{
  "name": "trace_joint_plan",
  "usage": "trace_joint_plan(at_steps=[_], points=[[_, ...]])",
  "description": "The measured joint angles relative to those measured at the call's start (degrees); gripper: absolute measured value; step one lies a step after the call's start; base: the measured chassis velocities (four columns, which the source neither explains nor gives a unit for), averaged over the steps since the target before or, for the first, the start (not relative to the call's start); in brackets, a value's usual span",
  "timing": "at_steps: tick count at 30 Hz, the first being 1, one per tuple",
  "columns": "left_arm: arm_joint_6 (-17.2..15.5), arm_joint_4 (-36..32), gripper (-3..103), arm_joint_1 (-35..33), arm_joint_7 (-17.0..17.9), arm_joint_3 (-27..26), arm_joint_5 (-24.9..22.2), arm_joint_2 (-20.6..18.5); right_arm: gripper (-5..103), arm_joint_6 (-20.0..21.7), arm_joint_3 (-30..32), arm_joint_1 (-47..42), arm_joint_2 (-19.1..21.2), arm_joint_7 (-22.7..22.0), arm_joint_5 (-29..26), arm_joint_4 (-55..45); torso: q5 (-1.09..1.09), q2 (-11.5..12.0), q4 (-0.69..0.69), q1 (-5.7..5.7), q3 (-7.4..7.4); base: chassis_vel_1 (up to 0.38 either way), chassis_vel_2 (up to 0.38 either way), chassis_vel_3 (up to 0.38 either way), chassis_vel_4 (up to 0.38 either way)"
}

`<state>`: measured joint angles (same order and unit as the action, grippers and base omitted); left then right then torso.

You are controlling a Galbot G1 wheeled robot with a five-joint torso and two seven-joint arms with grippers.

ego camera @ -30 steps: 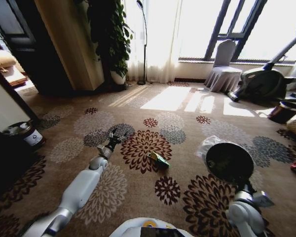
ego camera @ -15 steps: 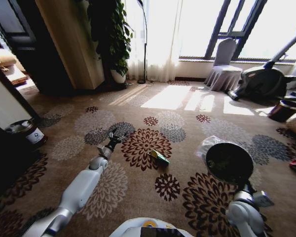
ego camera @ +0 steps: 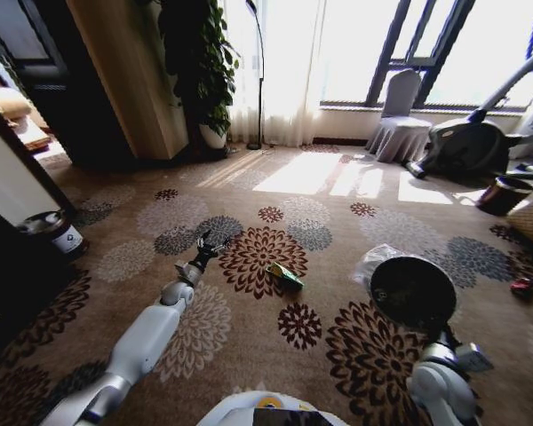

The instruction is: Pick up the trash from the ground and place it into the trash bin.

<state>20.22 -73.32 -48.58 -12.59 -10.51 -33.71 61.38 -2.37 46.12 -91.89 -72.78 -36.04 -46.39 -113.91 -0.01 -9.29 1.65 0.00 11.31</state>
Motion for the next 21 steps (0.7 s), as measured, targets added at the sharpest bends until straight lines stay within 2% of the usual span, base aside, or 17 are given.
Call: trace_joint_plan(at_steps=[4, 9, 10, 12, 13, 14, 15, 16, 17, 18, 20, 21], points=[[-0.3, -0.3, 92, -0.2, 0.4, 0.0, 0.2, 0.0, 0, 0.0, 0.0, 0.0, 0.0, 0.0, 0.0, 0.0, 0.01, 0.0, -0.01, 0.00, -0.01, 0.000, 0.000, 0.000, 0.000], [-5.8, -5.1, 100, -4.0, 8.3, 1.6, 4.8, -0.2, 0, 0.0, 0.0, 0.0, 0.0, 0.0, 0.0, 0.0, 0.00, 0.0, -0.01, 0.00, -0.01, 0.000, 0.000, 0.000, 0.000], [-5.8, -5.1, 100, -4.0, 8.3, 1.6, 4.8, -0.2, 0, 0.0, 0.0, 0.0, 0.0, 0.0, 0.0, 0.0, 0.00, 0.0, -0.01, 0.00, -0.01, 0.000, 0.000, 0.000, 0.000], [-10.2, -9.0, 100, -7.1, 14.7, 2.9, 8.6, -0.4, 0, 0.0, 0.0, 0.0, 0.0, 0.0, 0.0, 0.0, 0.01, 0.0, 0.00, 0.00, -0.01, 0.000, 0.000, 0.000, 0.000], [-10.2, -9.0, 100, -7.1, 14.7, 2.9, 8.6, -0.4, 0, 0.0, 0.0, 0.0, 0.0, 0.0, 0.0, 0.0, 0.01, 0.0, 0.00, 0.00, -0.01, 0.000, 0.000, 0.000, 0.000], [-11.7, -10.3, 100, -7.7, 15.4, 3.6, 9.2, -0.8, 0, 0.0, 0.0, 0.0, 0.0, 0.0, 0.0, 0.0, -0.03, 0.0, 0.02, 0.00, -0.01, 0.000, 0.000, 0.000, 0.000], [-12.6, -10.8, 100, -7.4, 14.5, 4.5, 9.3, -2.2, 0, 0.0, 0.0, 0.0, 0.0, 0.0, 0.0, 0.0, -0.06, 0.0, 0.00, 0.00, -0.01, 0.000, 0.000, 0.000, 0.000], [-12.7, -10.8, 100, -6.6, 13.0, 4.9, 9.0, -3.5, 0, 0.0, 0.0, 0.0, 0.0, 0.0, 0.0, 0.0, 0.03, 0.0, -0.01, 0.00, -0.01, 0.000, 0.000, 0.000, 0.000], [-12.7, -10.8, 100, -6.6, 13.0, 4.9, 9.0, -3.5, 0, 0.0, 0.0, 0.0, 0.0, 0.0, 0.0, 0.0, 0.03, 0.0, -0.01, 0.00, -0.01, 0.000, 0.000, 0.000, 0.000], [-12.4, -10.3, 100, -5.4, 10.8, 5.5, 8.0, -4.9, 0, 0.0, 0.0, 0.0, 0.0, 0.0, 0.0, 0.0, 0.07, 0.0, -0.01, 0.00, -0.02, 0.000, 0.000, 0.000, 0.000], [-11.8, -9.4, 102, -3.9, 8.4, 5.8, 6.9, -5.9, 0, 0.0, 0.0, 0.0, 0.0, 0.0, 0.0, 0.0, -0.03, 0.0, -0.01, 0.00, -0.01, 0.000, 0.000, 0.000, 0.000], [-11.4, -8.8, 100, -2.5, 7.1, 5.8, 6.5, -6.3, 0, 0.0, 0.0, 0.0, 0.0, 0.0, 0.0, 0.0, -0.02, 0.0, -0.01, 0.00, -0.01, 0.000, 0.000, 0.000, 0.000]])
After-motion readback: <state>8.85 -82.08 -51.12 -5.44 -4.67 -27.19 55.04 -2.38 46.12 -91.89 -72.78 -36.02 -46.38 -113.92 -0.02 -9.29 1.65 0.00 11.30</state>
